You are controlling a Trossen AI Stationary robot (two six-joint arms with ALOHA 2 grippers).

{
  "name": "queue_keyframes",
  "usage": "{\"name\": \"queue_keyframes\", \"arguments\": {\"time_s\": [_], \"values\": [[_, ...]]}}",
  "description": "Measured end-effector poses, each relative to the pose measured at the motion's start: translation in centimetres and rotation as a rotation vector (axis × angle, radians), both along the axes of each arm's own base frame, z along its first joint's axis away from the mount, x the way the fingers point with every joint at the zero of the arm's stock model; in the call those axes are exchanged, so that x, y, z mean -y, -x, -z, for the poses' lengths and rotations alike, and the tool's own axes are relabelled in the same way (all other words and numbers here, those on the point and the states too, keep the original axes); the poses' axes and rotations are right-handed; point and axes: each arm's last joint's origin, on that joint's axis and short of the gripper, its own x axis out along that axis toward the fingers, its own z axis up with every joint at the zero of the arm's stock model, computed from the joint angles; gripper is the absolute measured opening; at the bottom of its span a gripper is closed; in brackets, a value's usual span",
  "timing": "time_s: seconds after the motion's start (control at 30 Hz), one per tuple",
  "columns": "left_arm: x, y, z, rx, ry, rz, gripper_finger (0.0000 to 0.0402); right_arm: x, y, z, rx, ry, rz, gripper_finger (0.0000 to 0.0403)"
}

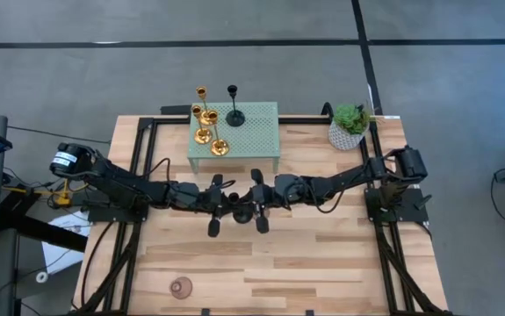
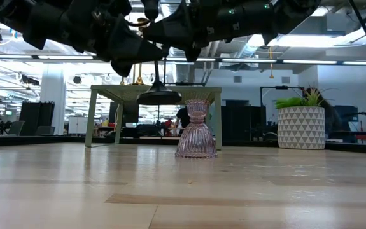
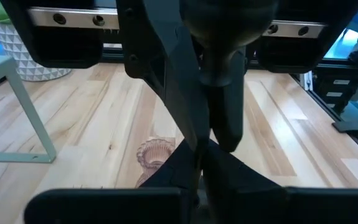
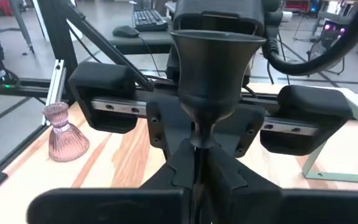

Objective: Pick & Place candle stick holders
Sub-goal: Put the black candle holder on the shelf aligned with the other black candle holder

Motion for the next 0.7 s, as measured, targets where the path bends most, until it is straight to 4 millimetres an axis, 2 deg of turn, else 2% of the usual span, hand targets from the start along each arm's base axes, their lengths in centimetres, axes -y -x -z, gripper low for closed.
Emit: {"name": "queue_keyframes", "arguments": {"time_s": [0.4, 0.53, 0.7], "values": [[0.5, 0.4, -0.4, 0.016, -0.071, 0.025, 0.0043, 0.0, 0.2, 0.1, -0.03, 0.017, -0.004, 0.0004], [0.7, 1.2, -0.9, -0.005, -0.078, 0.04, 0.0045, 0.0, 0.6, -0.8, -0.033, 0.036, -0.002, 0.0002], [0.7, 2.5, -1.2, -0.065, -0.095, 0.051, 0.0045, 0.7, 2.0, -2.7, -0.07, 0.118, 0.102, 0.0001]]}}
